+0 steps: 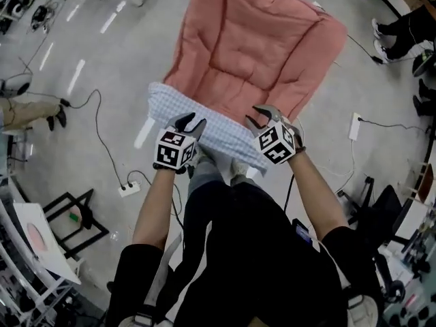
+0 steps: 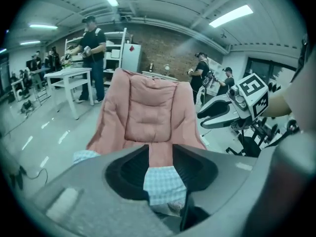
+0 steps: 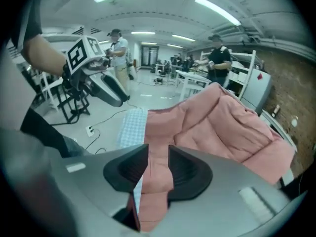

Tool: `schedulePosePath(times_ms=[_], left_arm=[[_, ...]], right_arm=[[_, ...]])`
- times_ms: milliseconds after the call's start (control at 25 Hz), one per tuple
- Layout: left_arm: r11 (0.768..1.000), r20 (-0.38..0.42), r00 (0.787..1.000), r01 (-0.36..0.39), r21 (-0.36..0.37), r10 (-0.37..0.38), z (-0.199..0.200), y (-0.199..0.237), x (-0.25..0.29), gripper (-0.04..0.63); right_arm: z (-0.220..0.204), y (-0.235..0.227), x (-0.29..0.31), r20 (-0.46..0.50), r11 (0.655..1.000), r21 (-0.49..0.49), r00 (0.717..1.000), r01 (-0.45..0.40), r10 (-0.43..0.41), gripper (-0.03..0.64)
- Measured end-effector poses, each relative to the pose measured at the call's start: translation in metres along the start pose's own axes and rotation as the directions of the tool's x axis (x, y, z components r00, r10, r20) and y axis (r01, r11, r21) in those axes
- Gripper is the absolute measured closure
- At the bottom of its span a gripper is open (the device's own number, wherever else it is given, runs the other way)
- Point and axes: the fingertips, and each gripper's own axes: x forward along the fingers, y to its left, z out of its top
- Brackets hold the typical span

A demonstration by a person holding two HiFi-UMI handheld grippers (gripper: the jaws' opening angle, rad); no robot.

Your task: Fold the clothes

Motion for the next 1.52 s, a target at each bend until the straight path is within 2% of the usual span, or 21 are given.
schedulePosePath(times_ms=[120,240,400,520,680,760,840,920,1040,1120,1160,1200,1240,1320,1400,1520], left_arm=[[0.986,0.007,0.997,-0.081,-0.146,0.083,-0.041,0.018,-0.025,0.439],[0.943,0.011,0.989,-0.136,-0.302,0.146,-0.090,0.034,-0.039,0.439],[0.866,0.015,0.983,-0.153,-0.476,0.182,-0.147,0.045,-0.032,0.439],[0.802,0.024,0.986,-0.121,-0.585,0.167,-0.178,0.048,-0.017,0.439],[0.710,0.049,0.986,-0.080,-0.699,0.159,-0.209,0.039,-0.003,0.437],[0.666,0.076,0.982,-0.060,-0.743,0.174,-0.219,0.044,0.008,0.437],[0.614,0.095,0.978,-0.042,-0.788,0.188,-0.234,0.045,0.020,0.437],[0.575,0.110,0.972,-0.031,-0.818,0.208,-0.248,0.049,0.033,0.437],[0.535,0.168,0.953,0.008,-0.845,0.251,-0.259,0.056,0.056,0.433],[0.505,0.216,0.933,0.043,-0.862,0.289,-0.265,0.056,0.070,0.379],[0.491,0.237,0.922,0.060,-0.869,0.307,-0.268,0.055,0.077,0.374],[0.477,0.254,0.913,0.077,-0.876,0.319,-0.273,0.055,0.084,0.360],[0.461,0.267,0.907,0.094,-0.882,0.325,-0.278,0.054,0.091,0.317],[0.420,0.285,0.901,0.132,-0.898,0.326,-0.287,0.048,0.111,0.266],[0.384,0.301,0.897,0.167,-0.908,0.324,-0.296,0.044,0.130,0.252],[0.360,0.369,0.866,0.243,-0.901,0.338,-0.307,0.057,0.145,0.244]], right_arm=[[0.008,0.022,0.024,-0.036,0.986,-0.139,0.995,-0.094,0.090,0.485],[0.012,0.038,0.050,-0.077,0.969,-0.167,0.982,-0.183,0.172,0.485],[0.006,0.049,0.098,-0.129,0.954,-0.109,0.956,-0.279,0.265,0.468],[-0.005,0.052,0.134,-0.186,0.951,-0.114,0.947,-0.287,0.263,0.460],[-0.021,0.067,0.168,-0.254,0.934,-0.079,0.913,-0.348,0.318,0.414],[-0.029,0.068,0.190,-0.274,0.930,-0.053,0.901,-0.364,0.337,0.379],[-0.043,0.071,0.210,-0.292,0.926,-0.029,0.889,-0.377,0.353,0.373],[-0.053,0.074,0.226,-0.301,0.921,-0.008,0.879,-0.391,0.370,0.371],[-0.058,0.080,0.245,-0.297,0.908,-0.013,0.869,-0.419,0.396,0.348],[-0.066,0.086,0.254,-0.304,0.891,-0.015,0.851,-0.454,0.429,0.324],[-0.071,0.089,0.257,-0.310,0.883,-0.003,0.840,-0.470,0.446,0.310],[-0.076,0.091,0.261,-0.315,0.875,0.019,0.828,-0.483,0.464,0.285],[-0.081,0.092,0.265,-0.317,0.868,0.052,0.816,-0.494,0.483,0.279],[-0.088,0.093,0.269,-0.323,0.850,0.135,0.788,-0.510,0.524,0.268],[-0.097,0.093,0.274,-0.336,0.834,0.193,0.764,-0.517,0.551,0.267],[-0.108,0.097,0.287,-0.336,0.814,0.240,0.742,-0.528,0.581,0.267]])
